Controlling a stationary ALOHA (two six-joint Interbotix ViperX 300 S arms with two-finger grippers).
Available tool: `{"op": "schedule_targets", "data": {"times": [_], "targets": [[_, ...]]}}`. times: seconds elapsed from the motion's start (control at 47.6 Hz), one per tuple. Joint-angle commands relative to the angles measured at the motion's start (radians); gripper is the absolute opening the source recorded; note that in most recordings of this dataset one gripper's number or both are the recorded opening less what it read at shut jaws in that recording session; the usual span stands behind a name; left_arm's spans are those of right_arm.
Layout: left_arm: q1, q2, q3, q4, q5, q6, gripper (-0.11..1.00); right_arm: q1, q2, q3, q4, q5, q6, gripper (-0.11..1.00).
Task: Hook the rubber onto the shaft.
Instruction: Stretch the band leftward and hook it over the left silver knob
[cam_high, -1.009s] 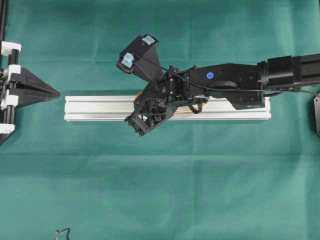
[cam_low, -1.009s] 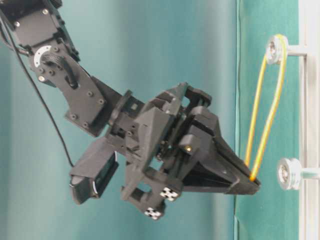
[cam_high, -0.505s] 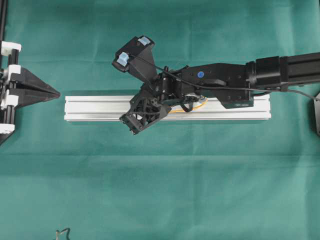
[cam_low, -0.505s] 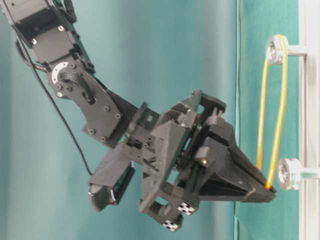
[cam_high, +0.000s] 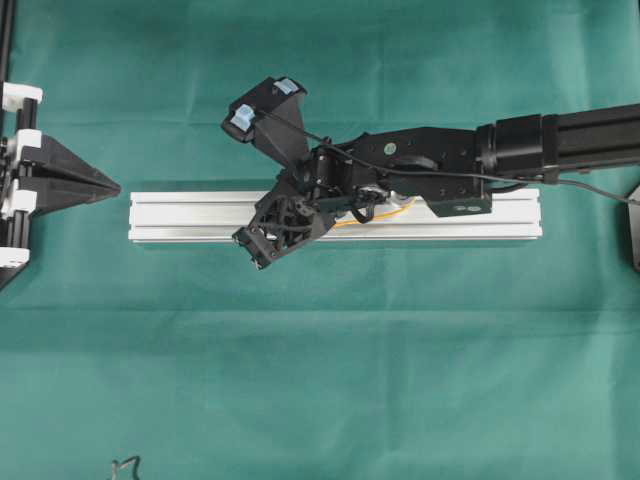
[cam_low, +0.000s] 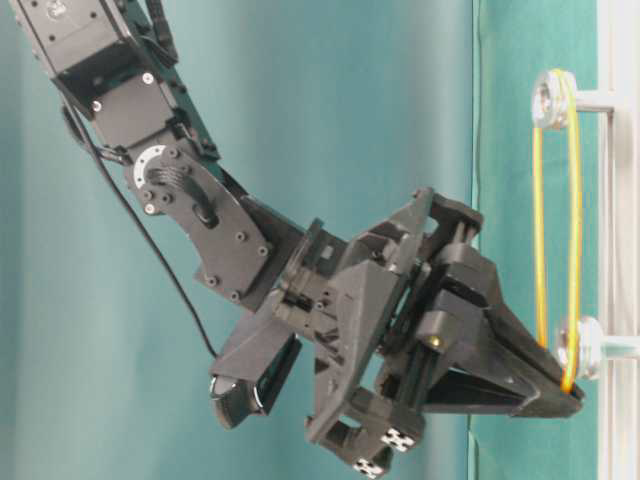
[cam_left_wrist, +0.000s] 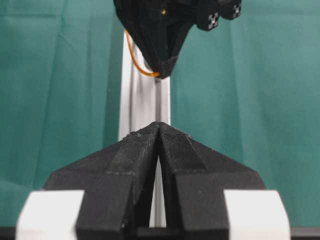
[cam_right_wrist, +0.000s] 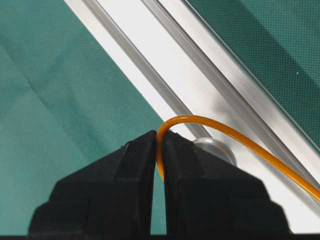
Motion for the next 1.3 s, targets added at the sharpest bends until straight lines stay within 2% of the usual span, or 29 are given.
{"op": "schedule_targets", "data": {"times": [0.0, 0.694, 1.283], "targets": [[-0.002, 0.008, -0.026, 0.003, -0.005, 0.000, 0.00, 0.003, -0.017, -0.032, 0.014, -0.017, -0.002, 0.07], [-0.002, 0.009, -0.025, 0.003, -0.003, 0.002, 0.00, 0.015, 0.005, -0.034, 0.061, -0.012, -0.005, 0.07], [-0.003, 0.008, -0.025, 0.003, -0.005, 0.000, 0.00, 0.032, -0.011, -0.025, 0.046, 0.046, -0.012, 0.07]]}}
